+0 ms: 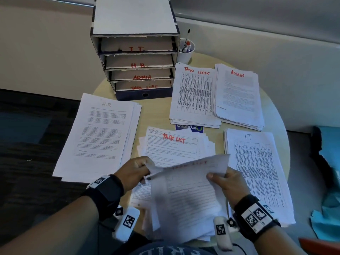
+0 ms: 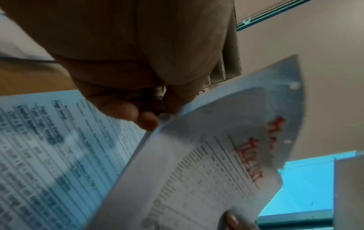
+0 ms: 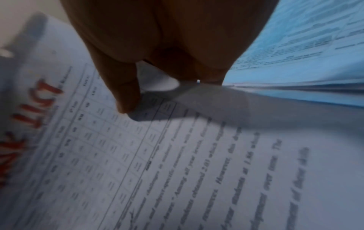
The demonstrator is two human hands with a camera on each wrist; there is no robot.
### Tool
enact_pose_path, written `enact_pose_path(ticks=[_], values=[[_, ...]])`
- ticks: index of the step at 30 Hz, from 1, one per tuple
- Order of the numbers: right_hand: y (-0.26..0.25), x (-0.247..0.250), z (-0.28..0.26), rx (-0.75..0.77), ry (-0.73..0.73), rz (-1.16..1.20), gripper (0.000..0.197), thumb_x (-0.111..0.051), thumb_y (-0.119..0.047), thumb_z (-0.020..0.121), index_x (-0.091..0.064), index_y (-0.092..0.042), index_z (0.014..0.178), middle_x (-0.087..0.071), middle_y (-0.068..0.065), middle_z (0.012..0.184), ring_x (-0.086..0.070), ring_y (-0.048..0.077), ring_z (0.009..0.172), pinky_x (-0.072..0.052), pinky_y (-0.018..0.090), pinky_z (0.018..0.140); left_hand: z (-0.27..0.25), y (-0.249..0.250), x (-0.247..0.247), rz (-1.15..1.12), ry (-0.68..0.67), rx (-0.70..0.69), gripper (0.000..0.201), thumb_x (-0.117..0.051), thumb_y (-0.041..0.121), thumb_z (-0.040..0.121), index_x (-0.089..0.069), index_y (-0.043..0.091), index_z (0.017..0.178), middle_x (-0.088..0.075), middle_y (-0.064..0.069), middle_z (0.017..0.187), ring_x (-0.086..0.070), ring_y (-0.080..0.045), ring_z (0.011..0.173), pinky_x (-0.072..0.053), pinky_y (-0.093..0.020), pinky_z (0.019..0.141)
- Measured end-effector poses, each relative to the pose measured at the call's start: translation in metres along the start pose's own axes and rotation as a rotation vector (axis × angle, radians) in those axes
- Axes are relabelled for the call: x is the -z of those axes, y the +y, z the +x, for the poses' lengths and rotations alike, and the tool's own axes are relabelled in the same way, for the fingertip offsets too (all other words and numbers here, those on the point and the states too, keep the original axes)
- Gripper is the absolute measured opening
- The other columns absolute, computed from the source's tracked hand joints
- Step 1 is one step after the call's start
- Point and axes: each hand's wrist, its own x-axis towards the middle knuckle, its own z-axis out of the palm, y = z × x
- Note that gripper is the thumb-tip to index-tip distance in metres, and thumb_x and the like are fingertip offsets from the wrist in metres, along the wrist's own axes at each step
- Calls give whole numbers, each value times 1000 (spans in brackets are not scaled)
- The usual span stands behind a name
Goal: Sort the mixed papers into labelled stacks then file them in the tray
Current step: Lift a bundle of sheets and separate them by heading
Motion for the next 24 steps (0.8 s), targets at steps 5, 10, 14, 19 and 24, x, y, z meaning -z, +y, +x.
enact_pose_path(ticks=[5,10,14,19,24], values=[[14,2,4,-15,170,-96,27,-71,-4,86,-67,-19,108,-76,2,103,-72,21,93,-59,37,82,28,-17,-5,570,321,114,58,-64,40,83,-50,17,135,-51,-5,129,-54,-26,116,-47,-35,96],[29,6,6,-34,186,-276,67,-72,-6,86,-43,-20,145,-61,-7,123,-64,17,106,-49,33,96,41,-17,-19,701,357,208,76,-75,43,71,-33,24,132,-55,-3,115,-61,-26,92,-56,-36,76],[36,19,3,-14,161,-226,20,-72,-2,85,-75,-18,96,-75,-3,82,-69,21,80,-56,32,75,37,-20,-11,625,428,188,29,-66,25,87,-44,25,106,-62,3,91,-59,-21,73,-46,-27,64],[37,34,-3,-77,10,252,17,-61,10,72,-68,-4,65,-73,17,89,-68,34,81,-56,36,66,21,-24,9,523,373,23,31,-53,28,99,-51,14,72,-55,-9,68,-54,-32,71,-39,-32,60],[29,34,-3,-113,-104,345,11,-69,-5,70,-63,3,73,-71,17,80,-68,28,69,-56,33,56,8,-26,15,299,398,-60,45,-58,31,98,-48,28,54,-40,12,46,-39,-13,55,-28,-26,57]])
